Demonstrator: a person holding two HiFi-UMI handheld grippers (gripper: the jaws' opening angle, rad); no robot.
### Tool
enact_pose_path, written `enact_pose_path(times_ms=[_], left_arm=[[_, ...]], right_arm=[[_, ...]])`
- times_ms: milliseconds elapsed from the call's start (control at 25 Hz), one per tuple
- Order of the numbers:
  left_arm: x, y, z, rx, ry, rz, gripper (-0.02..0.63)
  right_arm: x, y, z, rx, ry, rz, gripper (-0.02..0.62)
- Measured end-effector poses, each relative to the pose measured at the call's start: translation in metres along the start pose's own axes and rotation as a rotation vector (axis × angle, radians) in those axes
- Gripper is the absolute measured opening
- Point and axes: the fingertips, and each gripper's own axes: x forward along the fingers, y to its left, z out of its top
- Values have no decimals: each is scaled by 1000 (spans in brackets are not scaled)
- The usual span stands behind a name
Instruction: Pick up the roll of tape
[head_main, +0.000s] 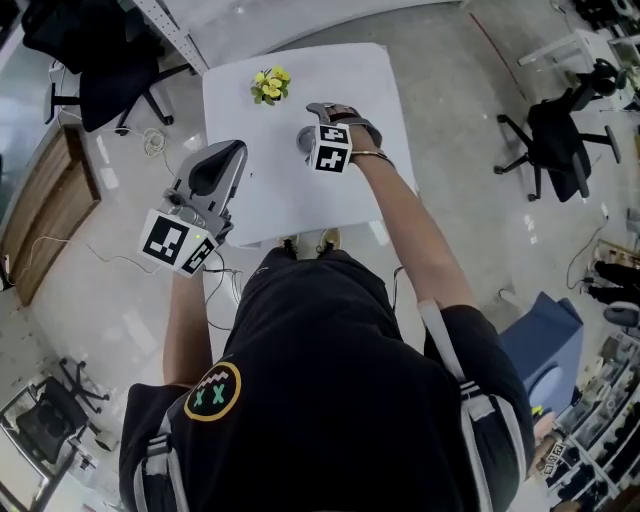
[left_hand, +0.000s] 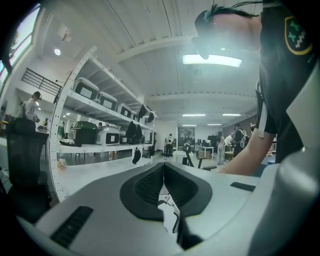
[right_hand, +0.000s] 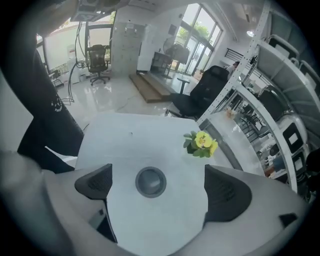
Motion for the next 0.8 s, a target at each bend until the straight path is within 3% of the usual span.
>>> enact_pose_path(times_ms=[200,480,800], left_arm=[[5,-2,10,32,-12,9,18],[11,-9,27,77,-21,-5,18],[11,-11,26,74,9,13,18]], right_arm=[[43,30,-26,-55,68,84,590],[96,61,-53,-19,110,169,557],[136,82,-69,23,163,249,546]])
